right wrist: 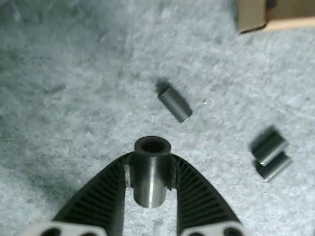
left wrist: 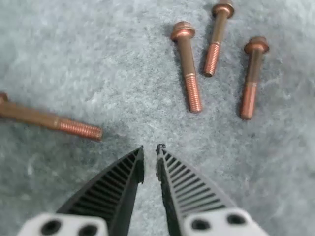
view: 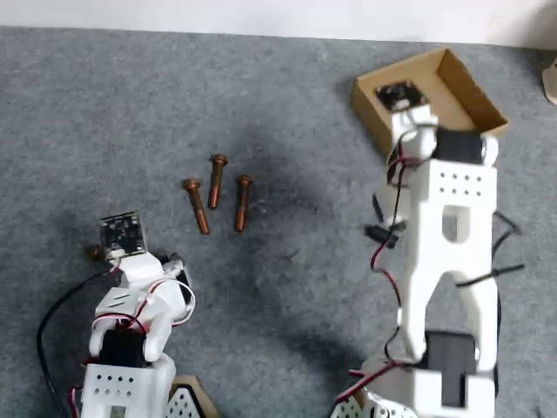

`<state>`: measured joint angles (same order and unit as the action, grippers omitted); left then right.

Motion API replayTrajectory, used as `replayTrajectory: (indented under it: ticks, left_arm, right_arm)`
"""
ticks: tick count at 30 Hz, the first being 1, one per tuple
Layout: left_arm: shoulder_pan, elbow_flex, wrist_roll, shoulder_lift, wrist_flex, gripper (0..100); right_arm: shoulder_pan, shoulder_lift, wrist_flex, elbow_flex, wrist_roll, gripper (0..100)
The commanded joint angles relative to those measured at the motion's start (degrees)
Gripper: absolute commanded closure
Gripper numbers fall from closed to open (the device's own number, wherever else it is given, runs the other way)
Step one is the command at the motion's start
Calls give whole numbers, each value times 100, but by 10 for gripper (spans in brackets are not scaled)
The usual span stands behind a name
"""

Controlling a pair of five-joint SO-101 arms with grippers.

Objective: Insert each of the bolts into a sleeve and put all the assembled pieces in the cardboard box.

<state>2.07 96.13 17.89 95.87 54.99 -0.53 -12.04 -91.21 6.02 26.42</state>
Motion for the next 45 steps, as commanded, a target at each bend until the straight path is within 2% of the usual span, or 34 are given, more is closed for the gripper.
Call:
replayTrajectory:
  ticks: [1,8,11,20,24,28,32,38,45]
  left_arm:
    - [-110,119,-510,57,9,941]
    - [-136,-453,-273,-4,18,950]
    - [-233,-760,-273,-13,62,996]
    - [-400,-936,-79,-13,712,994]
    - [-400,-945,-79,-22,712,994]
    - [-400,-1033,-70,-259,712,994]
    - [-391,-1763,-62,-1429,712,994]
    - [-435,-3116,527,-3934,624,994]
    - [-409,-4382,1433,-6501,-396,990]
  right_arm:
    - [75,-655,602,857,-26,993]
    - [84,-1147,1218,2132,-70,993]
    - [180,-1411,1560,2536,-440,993]
    - [1130,-2985,1886,3380,-1415,993]
    - [1358,-3837,1974,3802,-1521,993]
    - [1376,-4558,2536,4505,-1512,993]
    - [1385,-4998,2897,5068,-1512,993]
    - [1385,-5253,2941,5279,-1503,993]
    - [1385,-5270,3152,5666,-1495,993]
